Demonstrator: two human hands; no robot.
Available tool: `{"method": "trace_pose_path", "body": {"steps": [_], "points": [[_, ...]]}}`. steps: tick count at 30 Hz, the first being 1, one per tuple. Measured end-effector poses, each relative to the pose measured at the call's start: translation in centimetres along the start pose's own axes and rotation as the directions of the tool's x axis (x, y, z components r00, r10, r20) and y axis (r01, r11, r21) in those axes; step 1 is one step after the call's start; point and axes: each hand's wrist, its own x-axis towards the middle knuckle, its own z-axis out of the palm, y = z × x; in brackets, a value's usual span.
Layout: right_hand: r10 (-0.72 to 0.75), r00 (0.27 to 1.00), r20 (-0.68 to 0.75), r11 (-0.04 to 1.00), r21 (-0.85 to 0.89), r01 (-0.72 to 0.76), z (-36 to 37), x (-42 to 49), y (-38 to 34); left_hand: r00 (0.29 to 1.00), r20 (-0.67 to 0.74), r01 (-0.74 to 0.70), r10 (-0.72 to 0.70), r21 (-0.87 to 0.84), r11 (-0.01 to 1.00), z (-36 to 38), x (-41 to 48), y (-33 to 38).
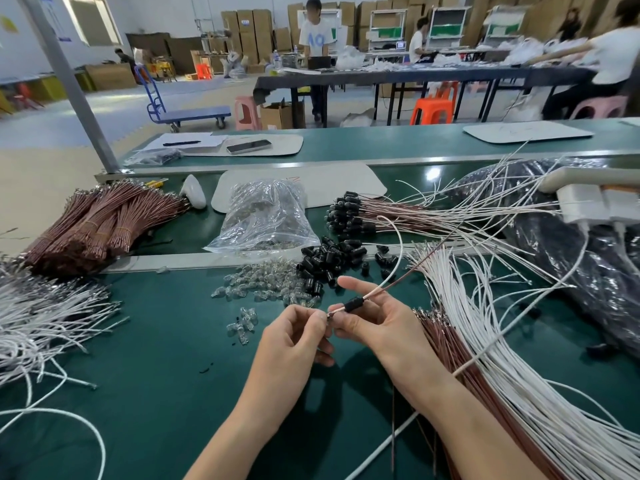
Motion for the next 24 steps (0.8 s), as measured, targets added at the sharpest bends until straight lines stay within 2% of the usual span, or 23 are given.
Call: {"method": "trace_pose_path", "body": {"steps": [6,12,15,24], "points": [[-0.013,1.000,-0.012,1.000,-0.019,0.013,0.16,0.02,-0.13,1.000,0.001,0.002,-0.002,-0.001,1.000,0.06,0.07,0.12],[0.021,1.000,-0.011,0.996,0.088,-0.020,0.31,-0.01,-0.02,0.999,-0.017,-0.045,0.046,0.046,0.998,0.57,-0.27,0.37],[0.029,1.000,0.003,0.996,0.089,-0.029,0.34,0.02,-0.05,0.997,-0.029,-0.063,0.065,0.066,0.996,0.73,-0.44,0.52],[0.084,0.995,0.044,0.976,0.200,-0.092,0.32,0.27,-0.14,0.999,-0.038,-0.032,0.034,0.048,0.998,0.45,-0.34,0.47]]}}
